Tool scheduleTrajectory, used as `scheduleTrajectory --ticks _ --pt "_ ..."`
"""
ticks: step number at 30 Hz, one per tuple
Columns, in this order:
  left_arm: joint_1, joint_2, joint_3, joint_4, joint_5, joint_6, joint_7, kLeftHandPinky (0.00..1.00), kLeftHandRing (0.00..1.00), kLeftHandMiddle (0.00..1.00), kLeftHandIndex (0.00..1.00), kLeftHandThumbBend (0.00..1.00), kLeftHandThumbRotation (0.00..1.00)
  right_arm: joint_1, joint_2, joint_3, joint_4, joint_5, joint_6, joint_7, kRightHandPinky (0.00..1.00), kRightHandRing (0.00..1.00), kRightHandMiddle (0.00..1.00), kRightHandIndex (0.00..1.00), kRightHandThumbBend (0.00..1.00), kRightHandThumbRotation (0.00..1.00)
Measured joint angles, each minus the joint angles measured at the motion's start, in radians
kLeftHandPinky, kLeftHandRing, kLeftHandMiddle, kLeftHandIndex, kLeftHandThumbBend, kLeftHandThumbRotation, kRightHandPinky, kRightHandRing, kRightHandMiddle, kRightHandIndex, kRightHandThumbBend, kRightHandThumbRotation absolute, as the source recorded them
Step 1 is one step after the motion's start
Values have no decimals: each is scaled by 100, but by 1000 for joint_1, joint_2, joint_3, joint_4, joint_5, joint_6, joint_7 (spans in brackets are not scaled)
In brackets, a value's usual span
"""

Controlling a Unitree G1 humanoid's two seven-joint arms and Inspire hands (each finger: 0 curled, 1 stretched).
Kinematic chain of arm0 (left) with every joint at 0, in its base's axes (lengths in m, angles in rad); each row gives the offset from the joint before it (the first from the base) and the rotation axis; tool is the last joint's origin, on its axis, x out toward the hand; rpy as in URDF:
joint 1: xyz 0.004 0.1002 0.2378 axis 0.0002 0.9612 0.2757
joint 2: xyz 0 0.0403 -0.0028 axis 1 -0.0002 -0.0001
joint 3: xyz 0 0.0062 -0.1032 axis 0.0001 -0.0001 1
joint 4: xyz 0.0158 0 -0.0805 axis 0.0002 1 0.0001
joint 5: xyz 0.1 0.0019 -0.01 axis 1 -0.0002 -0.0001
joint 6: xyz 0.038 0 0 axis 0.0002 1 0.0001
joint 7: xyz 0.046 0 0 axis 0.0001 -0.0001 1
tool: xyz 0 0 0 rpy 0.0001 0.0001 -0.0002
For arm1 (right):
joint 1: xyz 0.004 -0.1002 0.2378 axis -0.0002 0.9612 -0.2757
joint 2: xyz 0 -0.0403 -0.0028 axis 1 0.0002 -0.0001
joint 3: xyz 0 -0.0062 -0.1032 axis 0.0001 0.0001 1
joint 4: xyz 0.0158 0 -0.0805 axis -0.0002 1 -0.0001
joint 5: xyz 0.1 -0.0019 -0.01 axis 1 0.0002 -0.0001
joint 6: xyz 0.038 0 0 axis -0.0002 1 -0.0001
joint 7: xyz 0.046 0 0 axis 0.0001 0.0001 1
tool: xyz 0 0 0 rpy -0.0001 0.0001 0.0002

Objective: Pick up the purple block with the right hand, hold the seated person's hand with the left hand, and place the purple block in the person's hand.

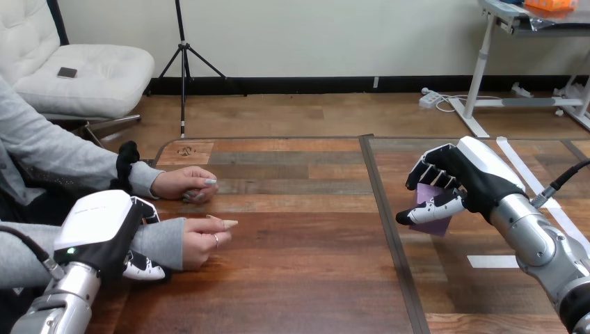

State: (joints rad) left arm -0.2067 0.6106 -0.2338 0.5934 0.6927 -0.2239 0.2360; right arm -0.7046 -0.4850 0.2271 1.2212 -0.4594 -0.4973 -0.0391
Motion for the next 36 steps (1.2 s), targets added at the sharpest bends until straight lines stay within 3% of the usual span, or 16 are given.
scheduleTrajectory --ticks 16,36 --pt "57 0 25 -64 -19 -44 28 23 30 33 35 73 0 0 0 0 0 4 0 0 41 43 46 46 81 0" --pt "111 -1 49 -211 -19 -30 11 23 29 33 34 72 0 0 11 0 0 6 0 0 39 42 45 46 81 0"
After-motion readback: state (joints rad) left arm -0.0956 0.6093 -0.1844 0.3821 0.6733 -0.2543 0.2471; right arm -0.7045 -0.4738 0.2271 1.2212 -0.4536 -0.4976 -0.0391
